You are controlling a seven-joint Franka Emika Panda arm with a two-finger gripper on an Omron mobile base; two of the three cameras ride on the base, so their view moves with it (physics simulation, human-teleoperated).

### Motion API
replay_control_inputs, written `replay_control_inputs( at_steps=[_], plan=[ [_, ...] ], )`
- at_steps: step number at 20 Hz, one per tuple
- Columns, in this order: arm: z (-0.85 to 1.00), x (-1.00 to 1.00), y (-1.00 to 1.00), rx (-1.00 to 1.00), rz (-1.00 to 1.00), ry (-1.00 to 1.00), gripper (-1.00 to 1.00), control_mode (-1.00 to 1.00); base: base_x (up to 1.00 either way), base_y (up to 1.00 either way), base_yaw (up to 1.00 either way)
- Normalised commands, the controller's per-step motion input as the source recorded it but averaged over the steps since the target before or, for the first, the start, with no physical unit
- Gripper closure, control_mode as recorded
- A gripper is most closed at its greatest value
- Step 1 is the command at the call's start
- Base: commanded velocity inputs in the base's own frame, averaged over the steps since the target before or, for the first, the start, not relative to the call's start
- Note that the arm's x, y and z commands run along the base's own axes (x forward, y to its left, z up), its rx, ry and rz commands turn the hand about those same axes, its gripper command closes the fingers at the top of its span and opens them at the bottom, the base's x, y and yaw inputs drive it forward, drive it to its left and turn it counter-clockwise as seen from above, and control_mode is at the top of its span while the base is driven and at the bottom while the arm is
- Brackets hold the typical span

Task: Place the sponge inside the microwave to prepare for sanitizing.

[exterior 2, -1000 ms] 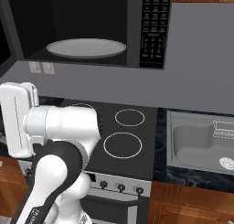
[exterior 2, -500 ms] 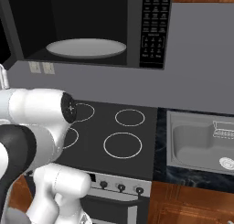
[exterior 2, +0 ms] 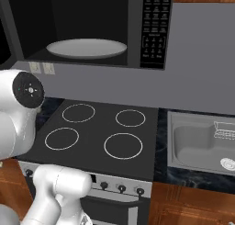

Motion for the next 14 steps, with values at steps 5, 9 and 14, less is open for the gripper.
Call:
replay_control_inputs(
  at_steps=[5,9,14],
  plan=[
    [0.0,0.0,0.33,0.0,-0.24,0.05,-1.0,-1.0,0.0,0.0,0.0],
    [0.0,0.0,0.34,0.0,-0.24,0.04,-1.0,-1.0,0.0,0.0,0.0],
    [-0.1,0.0,0.3,0.02,-0.22,0.12,-1.0,-1.0,0.0,0.0,0.0]
  ],
)
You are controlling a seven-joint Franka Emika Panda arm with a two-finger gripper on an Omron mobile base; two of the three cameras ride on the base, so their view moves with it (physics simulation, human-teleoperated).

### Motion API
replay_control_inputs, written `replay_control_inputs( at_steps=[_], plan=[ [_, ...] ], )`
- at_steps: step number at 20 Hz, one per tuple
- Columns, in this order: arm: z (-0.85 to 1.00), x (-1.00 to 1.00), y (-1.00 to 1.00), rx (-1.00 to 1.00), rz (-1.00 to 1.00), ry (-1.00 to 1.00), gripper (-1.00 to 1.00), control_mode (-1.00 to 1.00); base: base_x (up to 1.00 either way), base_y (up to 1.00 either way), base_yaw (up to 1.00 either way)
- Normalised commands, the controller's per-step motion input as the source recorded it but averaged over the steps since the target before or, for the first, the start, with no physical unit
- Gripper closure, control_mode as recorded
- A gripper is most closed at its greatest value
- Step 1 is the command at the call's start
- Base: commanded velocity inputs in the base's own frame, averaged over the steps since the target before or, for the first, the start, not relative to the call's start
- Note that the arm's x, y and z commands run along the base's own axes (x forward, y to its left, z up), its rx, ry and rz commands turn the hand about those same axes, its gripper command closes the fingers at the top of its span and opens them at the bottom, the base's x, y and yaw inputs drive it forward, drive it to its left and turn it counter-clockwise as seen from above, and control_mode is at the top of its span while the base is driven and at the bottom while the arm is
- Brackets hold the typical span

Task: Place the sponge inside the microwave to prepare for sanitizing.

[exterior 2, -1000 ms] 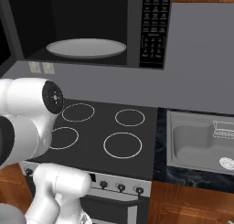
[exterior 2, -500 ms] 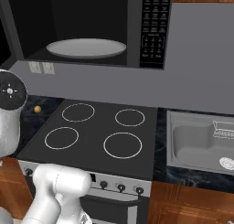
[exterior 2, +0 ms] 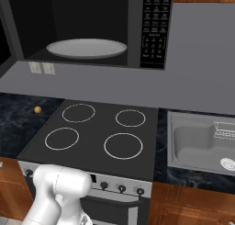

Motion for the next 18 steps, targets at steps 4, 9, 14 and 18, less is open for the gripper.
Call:
replay_control_inputs(
  at_steps=[4,9,14,18],
  plan=[
    [-0.05,0.0,0.19,0.07,-0.11,0.18,-1.0,-1.0,0.0,0.0,0.0],
    [-0.03,0.0,0.15,0.09,-0.03,0.23,-1.0,-1.0,0.0,0.0,0.0],
    [-0.01,0.01,0.04,0.09,0.0,0.25,-1.0,-1.0,0.0,0.0,0.0],
    [-0.08,0.01,0.03,0.08,0.0,0.21,-1.0,-1.0,0.0,0.0,0.0]
  ],
)
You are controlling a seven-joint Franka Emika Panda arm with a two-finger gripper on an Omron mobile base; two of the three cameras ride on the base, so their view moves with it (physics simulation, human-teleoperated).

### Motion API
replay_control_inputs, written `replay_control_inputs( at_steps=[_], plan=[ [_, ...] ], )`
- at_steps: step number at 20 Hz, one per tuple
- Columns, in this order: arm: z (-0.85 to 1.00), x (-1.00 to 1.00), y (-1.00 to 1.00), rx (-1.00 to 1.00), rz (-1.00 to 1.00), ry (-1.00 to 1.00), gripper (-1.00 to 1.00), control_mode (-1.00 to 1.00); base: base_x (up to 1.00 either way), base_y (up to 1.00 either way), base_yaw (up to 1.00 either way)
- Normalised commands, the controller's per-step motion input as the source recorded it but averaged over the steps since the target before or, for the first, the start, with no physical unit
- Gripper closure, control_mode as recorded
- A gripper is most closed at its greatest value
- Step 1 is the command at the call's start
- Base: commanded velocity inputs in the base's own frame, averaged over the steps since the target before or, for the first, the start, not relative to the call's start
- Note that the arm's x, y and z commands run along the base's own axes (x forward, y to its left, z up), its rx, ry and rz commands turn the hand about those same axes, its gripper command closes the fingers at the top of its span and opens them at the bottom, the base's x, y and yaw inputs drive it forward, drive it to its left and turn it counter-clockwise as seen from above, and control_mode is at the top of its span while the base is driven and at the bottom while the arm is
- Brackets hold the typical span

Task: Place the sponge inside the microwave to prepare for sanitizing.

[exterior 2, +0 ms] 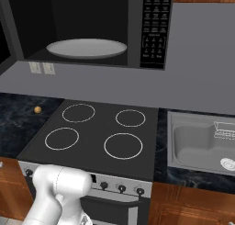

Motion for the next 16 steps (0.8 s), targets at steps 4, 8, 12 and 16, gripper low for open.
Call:
replay_control_inputs(
  at_steps=[4,8,12,16],
  plan=[
    [-0.12,0.0,0.0,0.05,0.0,0.14,-1.0,-1.0,0.0,0.0,0.0],
    [-0.06,0.0,0.0,0.01,0.0,0.01,-1.0,-1.0,0.0,0.0,0.0],
    [-0.05,0.0,-0.1,0.01,0.0,0.0,-1.0,-1.0,0.0,0.0,0.0],
    [-0.06,0.11,-0.38,0.03,0.01,-0.03,-1.0,-1.0,0.0,0.0,0.0]
  ],
)
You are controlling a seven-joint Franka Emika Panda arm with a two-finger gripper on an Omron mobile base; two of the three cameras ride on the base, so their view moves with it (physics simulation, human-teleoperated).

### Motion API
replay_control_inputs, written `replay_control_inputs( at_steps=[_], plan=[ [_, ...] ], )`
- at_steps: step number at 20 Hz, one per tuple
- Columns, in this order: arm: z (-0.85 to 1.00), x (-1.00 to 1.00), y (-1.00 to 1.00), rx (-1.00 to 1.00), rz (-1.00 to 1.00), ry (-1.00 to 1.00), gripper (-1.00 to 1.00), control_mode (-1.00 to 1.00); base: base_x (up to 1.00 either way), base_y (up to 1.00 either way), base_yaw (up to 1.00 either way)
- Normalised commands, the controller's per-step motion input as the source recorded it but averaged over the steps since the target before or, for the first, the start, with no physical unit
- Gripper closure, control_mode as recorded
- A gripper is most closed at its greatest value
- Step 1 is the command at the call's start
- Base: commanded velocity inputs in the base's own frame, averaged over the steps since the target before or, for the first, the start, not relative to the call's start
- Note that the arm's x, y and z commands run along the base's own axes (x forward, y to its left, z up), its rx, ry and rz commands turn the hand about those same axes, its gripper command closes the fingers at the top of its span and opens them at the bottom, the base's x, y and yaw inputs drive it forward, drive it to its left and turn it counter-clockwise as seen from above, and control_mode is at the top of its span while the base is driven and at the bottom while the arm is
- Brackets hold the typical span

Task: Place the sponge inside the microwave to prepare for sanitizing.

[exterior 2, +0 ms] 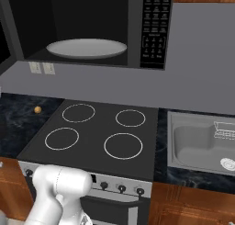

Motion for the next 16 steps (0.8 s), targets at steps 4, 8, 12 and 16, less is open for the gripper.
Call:
replay_control_inputs(
  at_steps=[4,8,12,16],
  plan=[
    [0.0,0.1,-0.31,0.0,0.02,-0.08,-1.0,-1.0,0.0,0.0,0.0],
    [-0.02,0.31,-0.35,0.0,0.0,0.0,-1.0,-1.0,0.0,0.0,0.0],
    [-0.09,0.6,-0.33,-0.02,0.04,0.0,-1.0,-1.0,0.0,0.0,0.0],
    [-0.15,0.55,-0.4,-0.03,0.09,0.0,-1.0,-1.0,0.0,0.0,0.0]
  ],
)
